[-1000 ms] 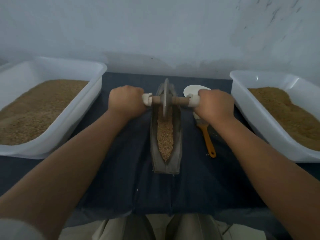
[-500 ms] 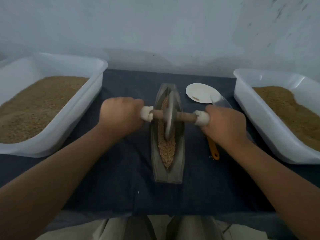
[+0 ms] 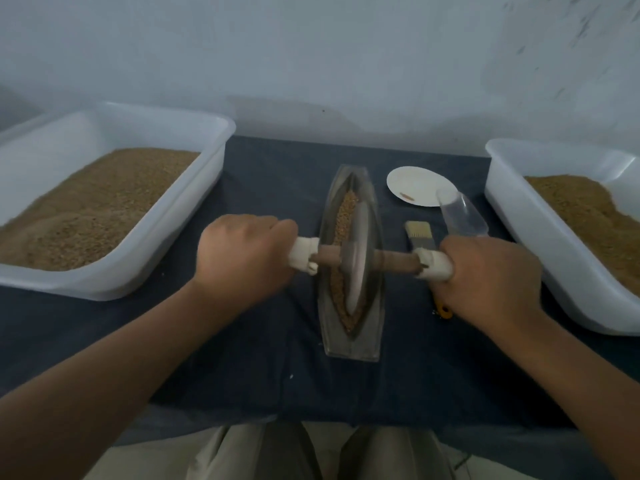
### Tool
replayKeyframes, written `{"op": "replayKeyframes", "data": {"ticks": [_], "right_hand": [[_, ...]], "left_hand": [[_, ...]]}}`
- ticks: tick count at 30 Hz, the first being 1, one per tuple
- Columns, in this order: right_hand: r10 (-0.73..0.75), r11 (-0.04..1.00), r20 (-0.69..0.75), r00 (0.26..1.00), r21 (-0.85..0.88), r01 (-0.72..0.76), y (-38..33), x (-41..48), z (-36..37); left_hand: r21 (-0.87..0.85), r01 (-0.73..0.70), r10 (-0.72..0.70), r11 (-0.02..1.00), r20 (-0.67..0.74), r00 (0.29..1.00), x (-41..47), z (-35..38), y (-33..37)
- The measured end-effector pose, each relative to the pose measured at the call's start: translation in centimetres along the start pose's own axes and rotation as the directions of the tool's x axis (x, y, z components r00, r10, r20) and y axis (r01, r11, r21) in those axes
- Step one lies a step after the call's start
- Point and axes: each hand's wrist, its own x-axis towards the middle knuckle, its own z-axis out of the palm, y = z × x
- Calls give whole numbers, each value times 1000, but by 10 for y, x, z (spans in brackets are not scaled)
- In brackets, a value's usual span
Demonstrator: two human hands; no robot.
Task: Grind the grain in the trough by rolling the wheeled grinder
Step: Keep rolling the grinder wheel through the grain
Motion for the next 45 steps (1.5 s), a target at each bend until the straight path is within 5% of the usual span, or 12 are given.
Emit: {"op": "replayKeyframes", "data": {"ticks": [10, 14, 20, 29, 32, 36, 39, 45], "right_hand": [[220, 971, 147, 964, -125, -203, 8, 105, 40], [142, 983, 175, 974, -139, -118, 7, 84, 25], [-37, 999, 29, 999, -10, 37, 5, 26, 9], [312, 950, 269, 911, -119, -290, 13, 110, 47], [238, 969, 294, 926, -132, -207, 12, 97, 33], [-21, 998, 80, 997, -61, 26, 8, 47, 11], [-80, 996, 8, 997, 43, 80, 6, 33, 5], [245, 968, 222, 944, -112, -225, 17, 86, 47]], "left_hand": [[65, 208, -218, 976, 247, 944, 97, 54, -14], [74, 202, -213, 976, 194, 958, 63, 40, -6], [53, 74, -81, 996, 153, 985, 4, 18, -9], [130, 144, -177, 981, 295, 939, 116, 54, -15], [127, 167, -201, 978, 331, 922, 95, 45, -12], [108, 131, -156, 985, 263, 952, 20, 21, -7], [87, 88, -107, 992, 253, 961, 4, 15, -10], [162, 115, -165, 980, 341, 925, 98, 49, -17]]}}
